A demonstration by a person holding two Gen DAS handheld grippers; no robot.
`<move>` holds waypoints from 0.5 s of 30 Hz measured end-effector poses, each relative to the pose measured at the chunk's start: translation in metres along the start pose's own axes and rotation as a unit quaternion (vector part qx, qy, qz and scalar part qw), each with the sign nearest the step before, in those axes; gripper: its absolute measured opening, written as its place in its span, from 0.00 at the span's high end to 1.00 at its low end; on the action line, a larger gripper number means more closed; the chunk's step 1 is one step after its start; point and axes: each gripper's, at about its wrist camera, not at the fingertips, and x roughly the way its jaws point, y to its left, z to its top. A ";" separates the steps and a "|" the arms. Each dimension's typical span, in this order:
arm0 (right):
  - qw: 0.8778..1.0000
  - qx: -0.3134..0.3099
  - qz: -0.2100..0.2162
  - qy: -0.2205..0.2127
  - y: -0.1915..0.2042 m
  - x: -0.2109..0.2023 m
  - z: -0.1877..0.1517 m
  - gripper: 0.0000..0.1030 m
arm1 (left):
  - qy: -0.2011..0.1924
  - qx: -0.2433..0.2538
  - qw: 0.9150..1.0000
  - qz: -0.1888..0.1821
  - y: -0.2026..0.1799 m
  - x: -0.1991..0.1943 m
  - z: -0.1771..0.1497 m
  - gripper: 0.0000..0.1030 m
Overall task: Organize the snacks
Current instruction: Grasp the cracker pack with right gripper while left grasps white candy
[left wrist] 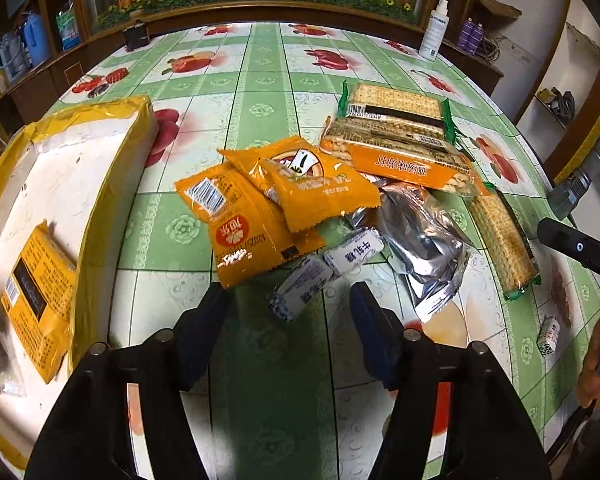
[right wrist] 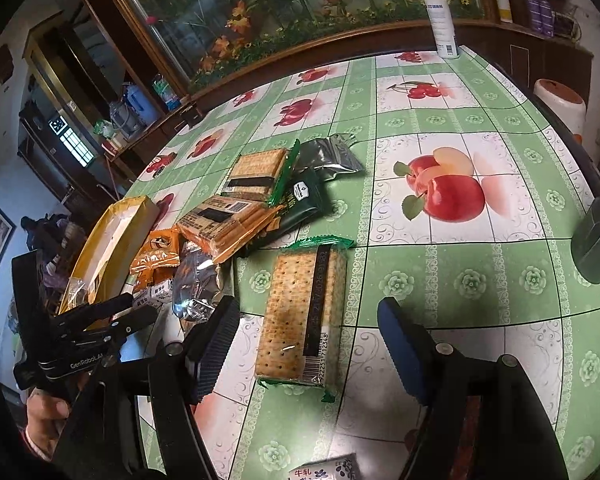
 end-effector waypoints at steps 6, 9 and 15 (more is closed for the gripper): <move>1.000 -0.011 -0.013 0.011 0.003 0.006 -0.003 0.28 | -0.002 0.002 1.000 -0.019 -0.003 0.004 0.006 0.40; 0.999 -0.023 -0.033 0.023 0.011 0.021 -0.002 0.29 | -0.001 0.004 1.000 -0.031 -0.005 0.004 0.008 0.50; 0.992 -0.069 -0.097 0.031 0.032 0.041 -0.004 0.29 | -0.005 0.014 0.999 -0.040 -0.007 0.001 0.002 0.89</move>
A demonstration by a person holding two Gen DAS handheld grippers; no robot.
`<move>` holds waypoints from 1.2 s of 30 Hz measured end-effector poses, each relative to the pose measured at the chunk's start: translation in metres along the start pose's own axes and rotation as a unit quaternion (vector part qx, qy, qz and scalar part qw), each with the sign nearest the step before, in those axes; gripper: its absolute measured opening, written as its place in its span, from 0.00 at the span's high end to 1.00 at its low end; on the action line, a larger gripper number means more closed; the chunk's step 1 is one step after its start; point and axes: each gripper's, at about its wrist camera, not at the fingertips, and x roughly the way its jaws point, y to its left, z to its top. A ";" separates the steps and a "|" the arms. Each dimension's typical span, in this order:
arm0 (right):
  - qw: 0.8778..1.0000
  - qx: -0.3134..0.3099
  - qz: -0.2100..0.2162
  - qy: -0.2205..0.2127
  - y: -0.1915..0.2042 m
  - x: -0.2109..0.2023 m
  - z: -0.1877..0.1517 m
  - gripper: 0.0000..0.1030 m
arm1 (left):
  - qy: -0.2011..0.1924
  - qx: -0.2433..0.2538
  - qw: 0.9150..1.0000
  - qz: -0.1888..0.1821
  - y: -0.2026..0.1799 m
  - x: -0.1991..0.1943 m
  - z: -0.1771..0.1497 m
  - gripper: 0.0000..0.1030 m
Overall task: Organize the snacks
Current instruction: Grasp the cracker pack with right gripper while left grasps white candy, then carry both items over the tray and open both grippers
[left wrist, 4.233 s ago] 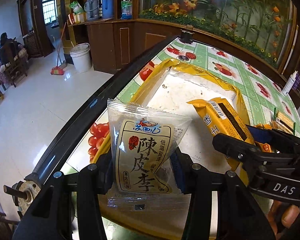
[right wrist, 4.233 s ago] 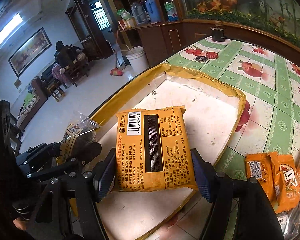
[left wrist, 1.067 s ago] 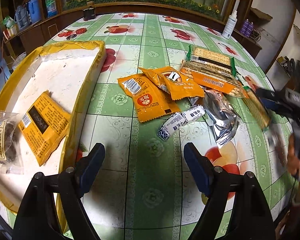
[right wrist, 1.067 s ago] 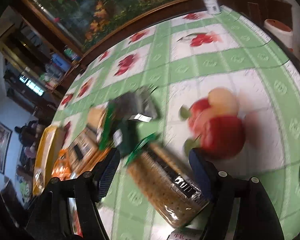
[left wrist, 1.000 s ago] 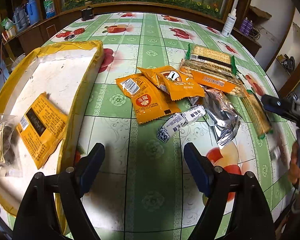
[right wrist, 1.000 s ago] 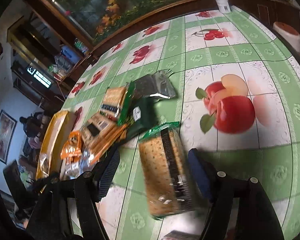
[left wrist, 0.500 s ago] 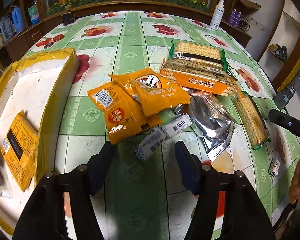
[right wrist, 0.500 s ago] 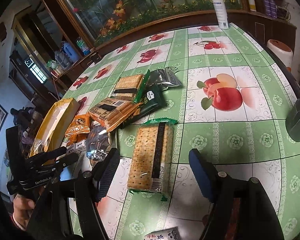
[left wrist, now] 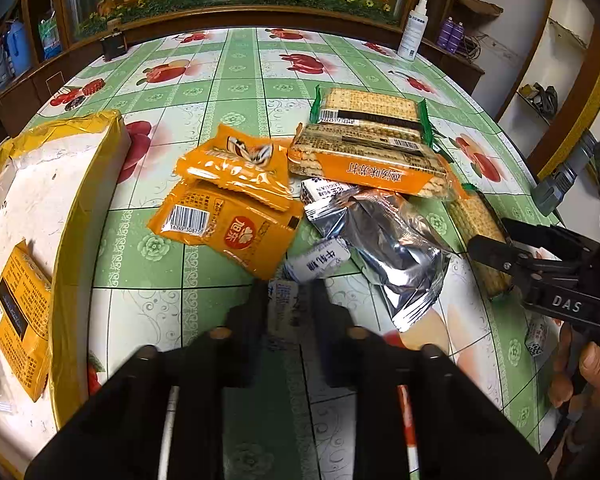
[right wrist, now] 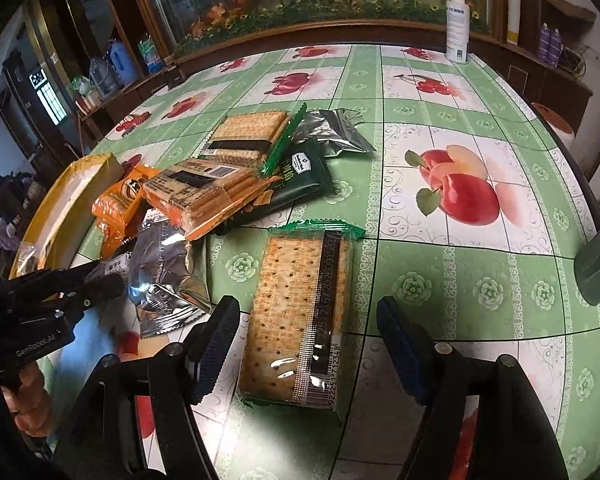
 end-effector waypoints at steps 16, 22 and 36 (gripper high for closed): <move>0.999 -0.020 -0.037 -0.022 0.008 -0.011 -0.008 0.54 | -0.019 -0.020 0.999 -0.015 0.006 -0.027 -0.022 0.90; 0.998 0.000 -0.005 -0.062 0.007 -0.048 -0.010 0.54 | -0.058 -0.026 0.998 0.002 -0.001 -0.058 -0.024 0.90; 0.989 -0.035 0.104 -0.095 0.078 -0.089 -0.005 0.54 | -0.100 -0.101 0.983 0.118 0.055 -0.109 -0.034 0.89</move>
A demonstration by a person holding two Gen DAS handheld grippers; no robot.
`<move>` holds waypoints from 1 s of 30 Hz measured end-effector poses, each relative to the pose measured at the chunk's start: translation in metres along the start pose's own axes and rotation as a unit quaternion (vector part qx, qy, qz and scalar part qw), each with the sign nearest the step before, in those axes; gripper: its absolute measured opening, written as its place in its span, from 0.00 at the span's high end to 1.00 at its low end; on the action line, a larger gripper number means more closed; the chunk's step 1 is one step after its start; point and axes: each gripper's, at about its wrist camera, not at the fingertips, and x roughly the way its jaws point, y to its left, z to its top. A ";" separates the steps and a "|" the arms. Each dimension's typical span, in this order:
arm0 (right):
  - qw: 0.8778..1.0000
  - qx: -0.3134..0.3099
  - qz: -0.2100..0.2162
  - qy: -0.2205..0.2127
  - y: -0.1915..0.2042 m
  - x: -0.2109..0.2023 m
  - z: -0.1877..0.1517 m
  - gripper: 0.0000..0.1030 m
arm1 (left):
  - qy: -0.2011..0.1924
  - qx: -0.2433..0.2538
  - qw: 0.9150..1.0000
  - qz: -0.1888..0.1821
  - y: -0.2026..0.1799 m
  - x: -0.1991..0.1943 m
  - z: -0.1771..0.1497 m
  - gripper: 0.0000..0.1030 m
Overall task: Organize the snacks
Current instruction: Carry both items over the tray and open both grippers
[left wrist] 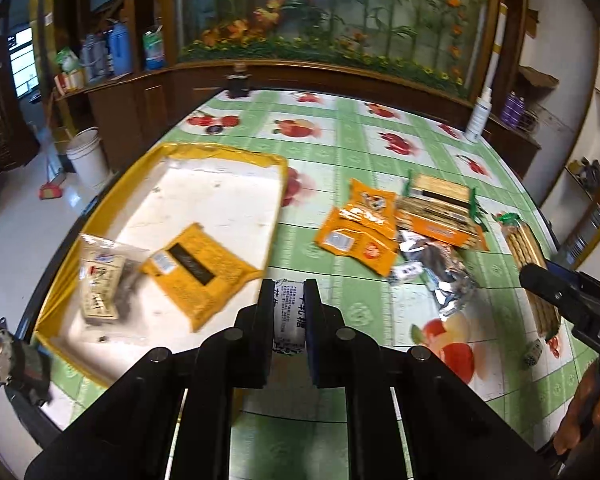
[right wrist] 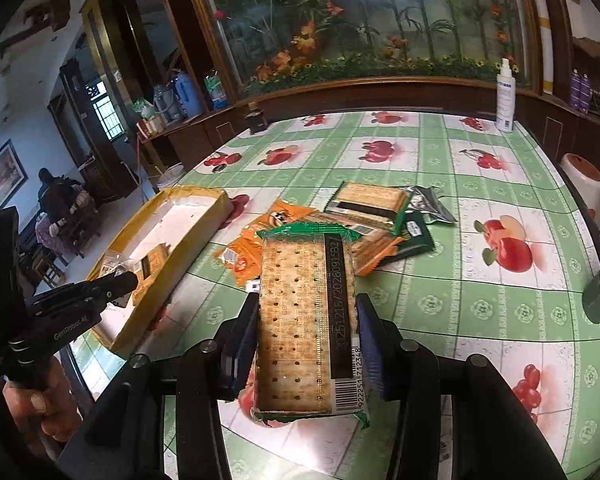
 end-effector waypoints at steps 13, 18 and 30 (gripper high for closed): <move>0.997 -0.039 0.061 0.017 0.066 0.017 0.004 0.54 | -0.012 -0.052 0.998 0.036 0.056 -0.006 -0.002 0.89; 0.996 -0.054 0.074 0.023 0.085 0.023 0.005 0.55 | -0.016 -0.067 0.997 0.039 0.072 -0.008 -0.003 0.89; 0.989 -0.086 0.114 0.047 0.142 0.067 0.014 0.55 | -0.002 -0.101 0.994 0.047 0.105 0.004 -0.008 0.89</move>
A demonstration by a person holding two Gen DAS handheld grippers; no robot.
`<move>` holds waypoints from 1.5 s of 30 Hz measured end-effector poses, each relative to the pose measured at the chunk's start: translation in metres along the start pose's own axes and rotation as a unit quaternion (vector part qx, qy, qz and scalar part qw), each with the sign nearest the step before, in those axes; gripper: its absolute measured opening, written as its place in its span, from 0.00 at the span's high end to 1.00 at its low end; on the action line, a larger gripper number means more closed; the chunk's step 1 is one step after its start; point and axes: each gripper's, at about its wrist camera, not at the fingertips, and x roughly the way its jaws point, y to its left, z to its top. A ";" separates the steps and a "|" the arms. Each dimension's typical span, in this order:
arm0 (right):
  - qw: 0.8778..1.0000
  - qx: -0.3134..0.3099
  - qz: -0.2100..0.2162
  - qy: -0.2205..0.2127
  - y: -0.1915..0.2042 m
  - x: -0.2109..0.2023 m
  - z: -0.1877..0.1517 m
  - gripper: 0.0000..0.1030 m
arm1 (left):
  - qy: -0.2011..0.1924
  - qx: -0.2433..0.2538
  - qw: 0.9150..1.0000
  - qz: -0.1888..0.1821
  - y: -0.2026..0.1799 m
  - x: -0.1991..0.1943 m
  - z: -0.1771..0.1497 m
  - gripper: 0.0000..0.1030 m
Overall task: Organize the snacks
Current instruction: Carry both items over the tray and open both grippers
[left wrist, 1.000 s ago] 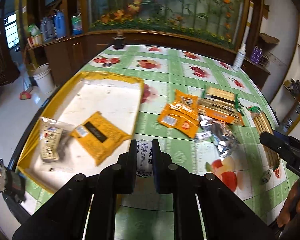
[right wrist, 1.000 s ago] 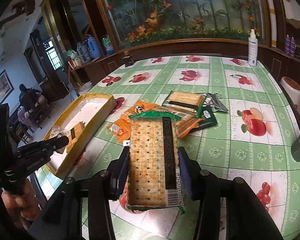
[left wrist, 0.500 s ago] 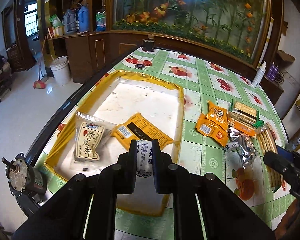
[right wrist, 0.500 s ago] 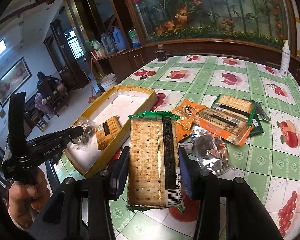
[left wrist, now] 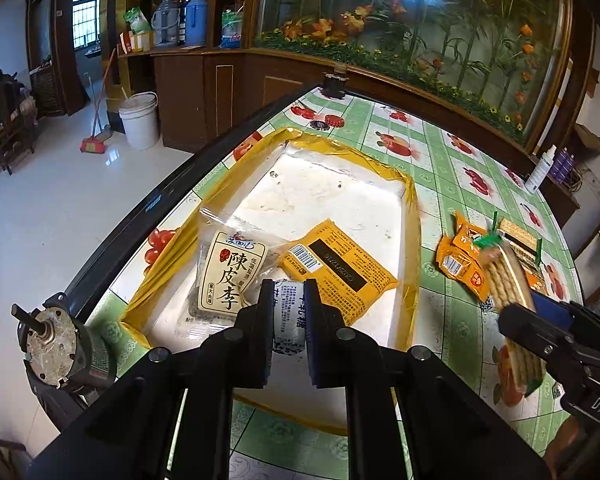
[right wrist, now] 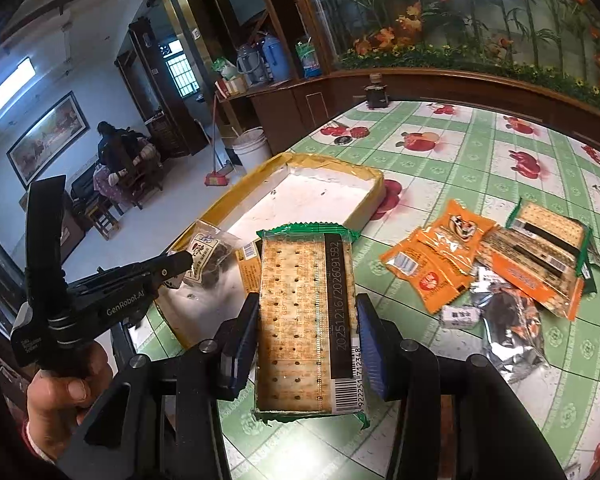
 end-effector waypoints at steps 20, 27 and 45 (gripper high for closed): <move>1.000 -0.025 0.009 0.009 0.023 0.079 0.058 0.55 | 0.003 -0.011 1.000 0.015 0.012 0.023 0.011 0.89; 0.999 -0.031 0.004 0.028 0.023 0.112 0.066 0.55 | 0.016 -0.017 0.999 0.023 0.017 0.036 0.014 0.89; 1.000 0.002 -0.014 0.002 -0.003 0.085 0.069 0.39 | -0.028 -0.010 0.999 0.030 0.010 0.008 0.019 0.24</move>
